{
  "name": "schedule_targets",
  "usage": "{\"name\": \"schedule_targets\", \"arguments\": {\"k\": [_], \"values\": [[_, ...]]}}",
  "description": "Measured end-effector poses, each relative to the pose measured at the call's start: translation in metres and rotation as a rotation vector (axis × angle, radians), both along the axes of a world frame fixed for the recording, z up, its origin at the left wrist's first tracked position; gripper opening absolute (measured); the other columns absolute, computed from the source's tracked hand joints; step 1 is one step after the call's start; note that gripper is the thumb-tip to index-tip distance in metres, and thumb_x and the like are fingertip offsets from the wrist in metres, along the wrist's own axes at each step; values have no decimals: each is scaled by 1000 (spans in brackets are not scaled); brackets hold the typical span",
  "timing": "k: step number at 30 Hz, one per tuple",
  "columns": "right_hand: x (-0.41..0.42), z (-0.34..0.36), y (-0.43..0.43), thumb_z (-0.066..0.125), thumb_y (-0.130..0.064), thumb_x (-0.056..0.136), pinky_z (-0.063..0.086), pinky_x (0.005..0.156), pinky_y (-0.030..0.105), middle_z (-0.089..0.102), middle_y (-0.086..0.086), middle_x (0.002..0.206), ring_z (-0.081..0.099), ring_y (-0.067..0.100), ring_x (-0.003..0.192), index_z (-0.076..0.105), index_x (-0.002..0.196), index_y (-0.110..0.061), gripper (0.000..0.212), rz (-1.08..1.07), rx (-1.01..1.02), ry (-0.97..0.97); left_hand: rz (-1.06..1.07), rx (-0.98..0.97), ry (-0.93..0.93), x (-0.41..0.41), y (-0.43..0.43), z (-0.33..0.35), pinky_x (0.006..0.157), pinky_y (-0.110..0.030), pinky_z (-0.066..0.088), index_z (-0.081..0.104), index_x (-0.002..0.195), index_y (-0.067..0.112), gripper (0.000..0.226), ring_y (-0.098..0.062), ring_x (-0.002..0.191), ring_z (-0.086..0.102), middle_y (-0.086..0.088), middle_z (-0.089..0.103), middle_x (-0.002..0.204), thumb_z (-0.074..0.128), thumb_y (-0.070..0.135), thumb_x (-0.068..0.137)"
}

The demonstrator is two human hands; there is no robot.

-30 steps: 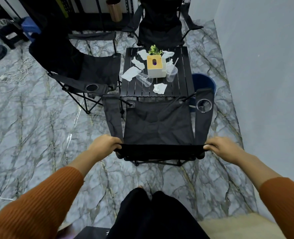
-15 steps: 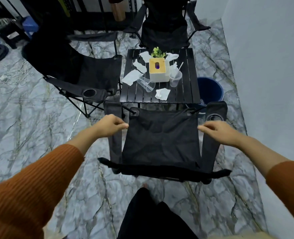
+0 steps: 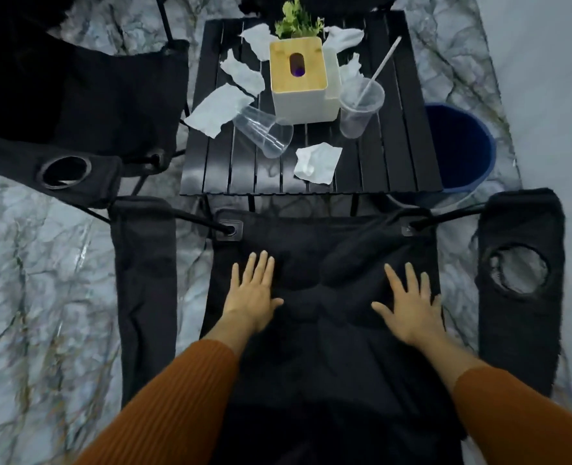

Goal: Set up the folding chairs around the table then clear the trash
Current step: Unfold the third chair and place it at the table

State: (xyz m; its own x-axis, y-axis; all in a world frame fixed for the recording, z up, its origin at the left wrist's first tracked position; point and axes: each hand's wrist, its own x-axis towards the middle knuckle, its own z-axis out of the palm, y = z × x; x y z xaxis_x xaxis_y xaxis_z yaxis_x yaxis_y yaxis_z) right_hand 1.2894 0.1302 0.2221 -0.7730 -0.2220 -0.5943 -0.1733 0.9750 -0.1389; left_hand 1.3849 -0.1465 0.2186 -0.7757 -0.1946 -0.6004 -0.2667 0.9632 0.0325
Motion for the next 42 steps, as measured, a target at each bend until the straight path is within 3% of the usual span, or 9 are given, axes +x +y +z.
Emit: {"name": "schedule_targets", "arguments": {"k": [6,13,17,20,26,32,37,39,42], "values": [[-26,-61,-15,15,-76,85,-12,106,72,-43,-7,149,-38,33,138,-31,138,-45,77,158,101,26,-3,-201,32,-26,-38,-64,116,-52,-18,-29,144,17,85,-14,136,-35,3,-37,152,10,70,90],[-60,-69,-37,17,-77,84,-14,107,71,-44,-10,148,-43,31,135,-28,141,-47,78,189,104,35,71,-222,31,-46,-54,-74,113,-56,-22,-34,141,18,82,-13,140,-33,5,-42,148,5,69,90],[-62,-64,-39,20,-73,88,-11,109,70,-35,-7,154,-34,29,141,-19,146,-42,77,182,69,116,100,-272,72,-52,-41,-66,109,-59,-25,-26,146,12,84,-20,145,-28,-2,-34,154,12,65,93],[-36,-64,-51,21,-70,88,-11,111,66,-17,-1,161,-20,25,147,-7,151,-33,79,198,-35,246,-10,-63,241,-48,-9,-65,112,-56,-22,-15,150,14,84,-21,146,-25,-3,-24,158,22,63,93],[-20,-89,-56,11,-83,77,-25,107,65,-40,-11,149,-37,17,139,-30,143,-34,91,356,127,-81,-49,70,-56,-32,-3,-100,118,-49,-18,-28,145,25,89,-15,143,-31,9,-36,153,11,77,85],[12,-87,-42,19,-79,84,-18,112,60,-25,-7,158,-26,18,145,-17,149,-34,87,305,-31,112,20,119,89,-8,14,-87,119,-51,-14,-22,148,26,87,-20,145,-28,4,-32,155,14,75,86],[34,-85,-17,2,-76,83,-30,105,57,-34,-10,153,-38,13,138,-24,146,-34,80,360,118,-58,14,103,-122,34,7,-88,117,-50,-19,-28,144,32,87,-14,139,-35,9,-35,153,-1,80,76],[27,-78,-26,10,-75,85,-31,102,57,-36,-9,152,-35,15,139,-25,145,-34,81,354,139,-139,9,113,-193,26,5,-83,117,-52,-18,-26,145,32,85,-16,141,-33,8,-35,153,8,78,82],[22,-54,-37,33,-60,94,-13,115,56,-15,-5,161,-16,20,148,-7,152,-27,78,290,94,-195,60,192,-272,9,7,-57,120,-53,-10,-13,151,29,79,-21,148,-21,3,-23,159,27,64,93]]}}
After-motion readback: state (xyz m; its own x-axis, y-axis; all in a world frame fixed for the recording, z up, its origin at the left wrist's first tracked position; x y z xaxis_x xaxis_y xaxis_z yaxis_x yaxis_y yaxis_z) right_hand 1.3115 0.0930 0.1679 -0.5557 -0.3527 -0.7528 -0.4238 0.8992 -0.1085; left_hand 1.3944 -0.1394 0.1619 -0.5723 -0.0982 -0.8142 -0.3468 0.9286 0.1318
